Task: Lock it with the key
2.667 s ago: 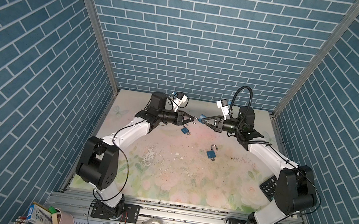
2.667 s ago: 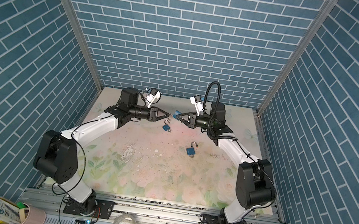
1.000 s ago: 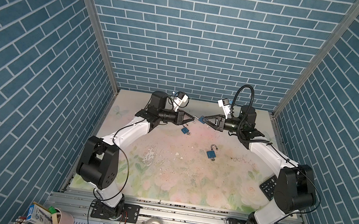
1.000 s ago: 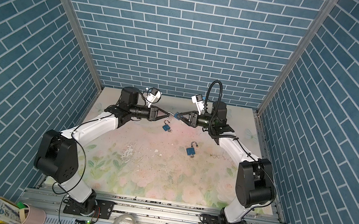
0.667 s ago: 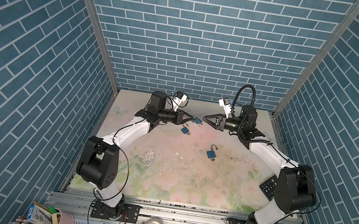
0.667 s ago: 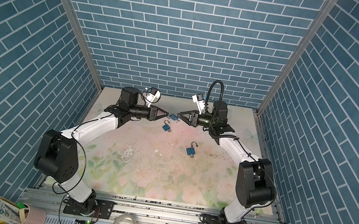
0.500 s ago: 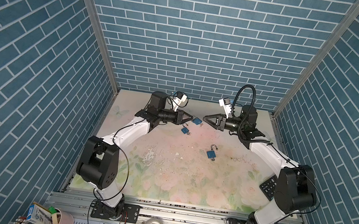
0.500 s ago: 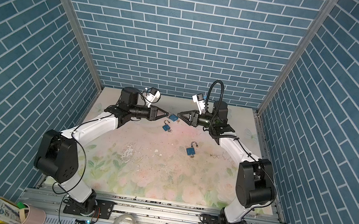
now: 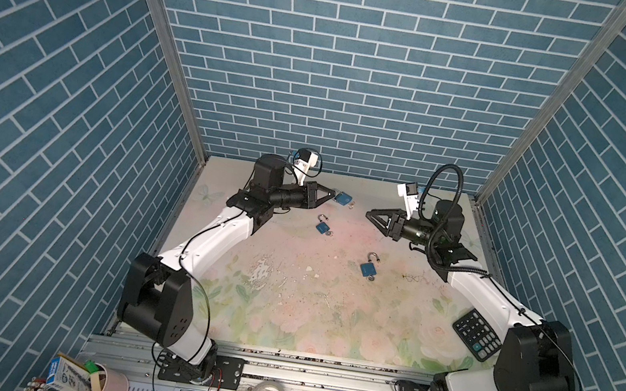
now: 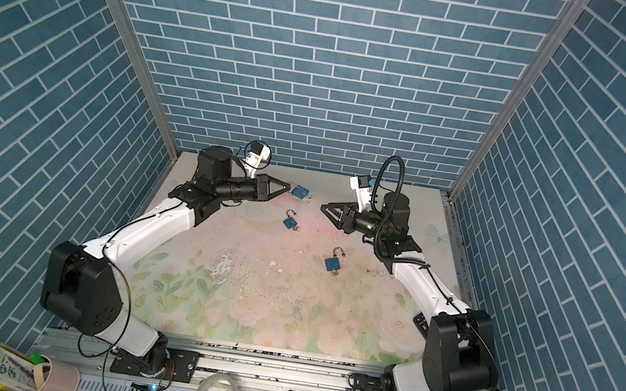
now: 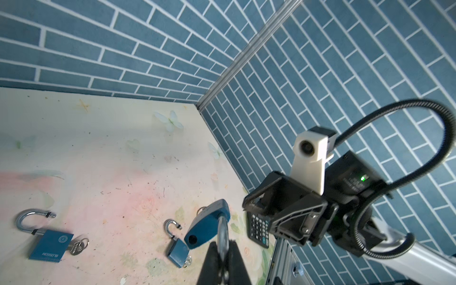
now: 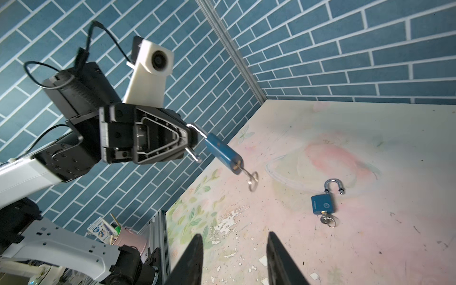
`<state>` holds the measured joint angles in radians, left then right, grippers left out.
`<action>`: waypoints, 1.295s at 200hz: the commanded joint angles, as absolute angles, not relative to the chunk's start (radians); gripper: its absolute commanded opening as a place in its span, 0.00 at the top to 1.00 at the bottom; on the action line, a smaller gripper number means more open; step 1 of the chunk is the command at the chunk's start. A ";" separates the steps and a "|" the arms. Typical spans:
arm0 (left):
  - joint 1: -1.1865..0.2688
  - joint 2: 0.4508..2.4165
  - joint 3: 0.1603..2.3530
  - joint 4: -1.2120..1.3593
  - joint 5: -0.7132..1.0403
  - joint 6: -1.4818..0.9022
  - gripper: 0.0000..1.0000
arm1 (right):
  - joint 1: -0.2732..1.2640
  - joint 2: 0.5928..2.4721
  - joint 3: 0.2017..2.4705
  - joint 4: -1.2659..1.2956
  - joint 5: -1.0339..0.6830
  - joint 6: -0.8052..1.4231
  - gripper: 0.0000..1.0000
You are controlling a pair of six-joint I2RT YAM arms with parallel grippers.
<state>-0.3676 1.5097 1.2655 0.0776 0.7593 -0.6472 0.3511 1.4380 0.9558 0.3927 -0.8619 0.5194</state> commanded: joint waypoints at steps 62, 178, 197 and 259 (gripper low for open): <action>-0.435 1.456 1.215 0.270 0.572 -0.966 1.00 | 0.486 1.504 0.728 1.168 -0.537 0.590 0.47; -0.451 1.453 1.179 0.320 0.587 -1.040 1.00 | 0.515 1.703 0.790 1.399 -0.495 0.654 0.50; -0.451 1.450 1.171 0.331 0.589 -1.052 1.00 | 0.519 1.712 0.808 1.399 -0.510 0.663 0.51; -0.451 1.429 1.155 0.344 0.597 -1.065 1.00 | 0.527 1.744 0.860 1.399 -0.549 0.673 0.52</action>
<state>-0.4503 1.4761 1.1633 0.2771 0.5842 -1.0622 0.5224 1.7344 0.8257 1.3548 -0.5133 0.6487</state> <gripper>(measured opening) 0.091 0.478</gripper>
